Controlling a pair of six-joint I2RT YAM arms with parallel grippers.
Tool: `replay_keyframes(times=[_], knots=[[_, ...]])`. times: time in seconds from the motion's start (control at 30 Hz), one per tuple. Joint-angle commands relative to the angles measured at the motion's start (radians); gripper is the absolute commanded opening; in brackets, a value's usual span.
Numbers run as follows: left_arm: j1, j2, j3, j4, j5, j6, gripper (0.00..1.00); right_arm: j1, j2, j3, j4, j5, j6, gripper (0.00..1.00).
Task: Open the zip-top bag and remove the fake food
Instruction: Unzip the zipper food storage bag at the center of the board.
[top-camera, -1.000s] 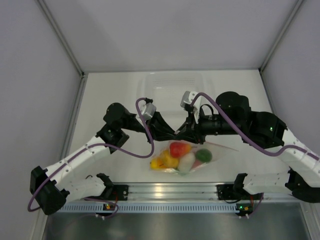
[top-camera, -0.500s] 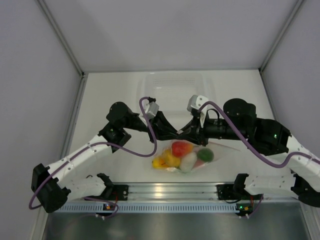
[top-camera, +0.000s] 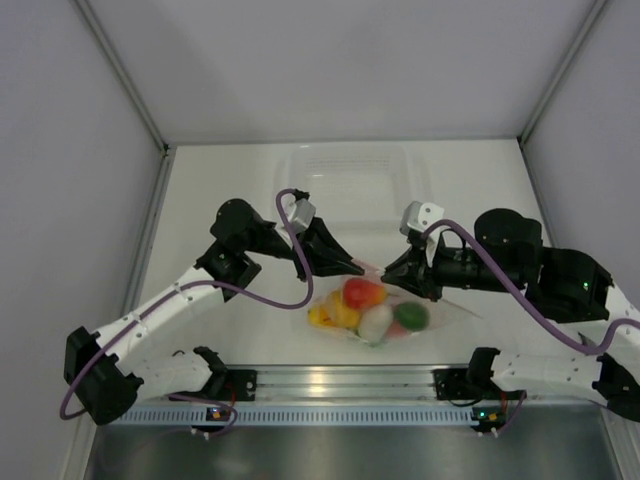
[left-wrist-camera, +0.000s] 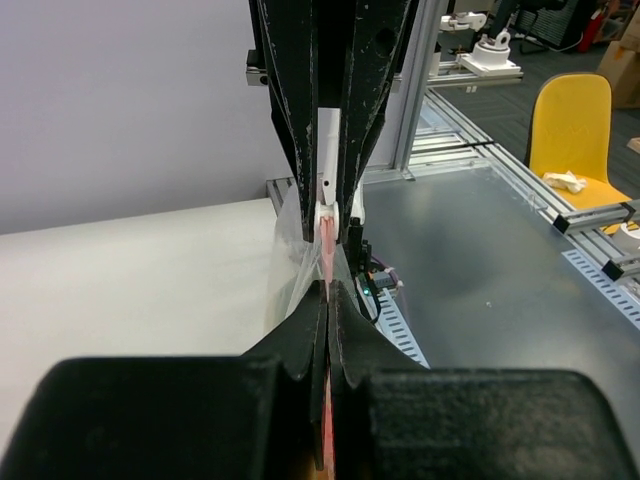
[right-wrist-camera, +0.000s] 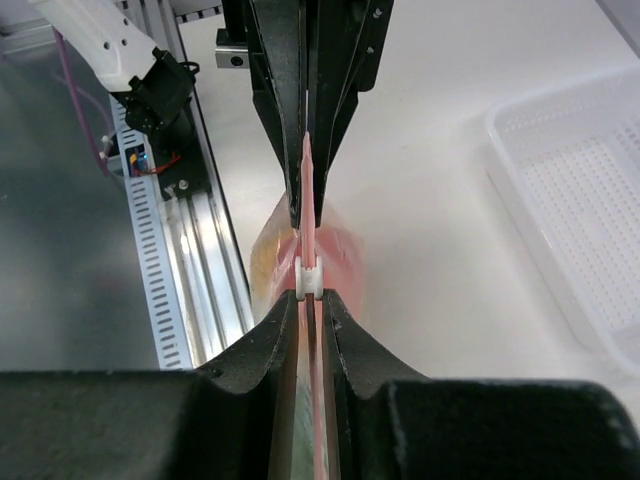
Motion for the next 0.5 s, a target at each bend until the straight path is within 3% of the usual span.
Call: replay_keyframes(times=[0.0, 0.2, 0.47], knots=[[0.013, -0.009, 0.055, 0.066, 0.044, 0.005, 0.0, 0.007, -0.029, 0.015, -0.049, 0.01, -0.015, 0.0], [0.013, -0.003, 0.06, 0.066, 0.036, -0.002, 0.0, 0.007, 0.011, 0.041, -0.073, -0.032, -0.027, 0.0], [0.04, -0.003, 0.06, 0.066, 0.004, -0.015, 0.0, 0.007, -0.062, -0.034, -0.078, -0.006, -0.032, 0.0]])
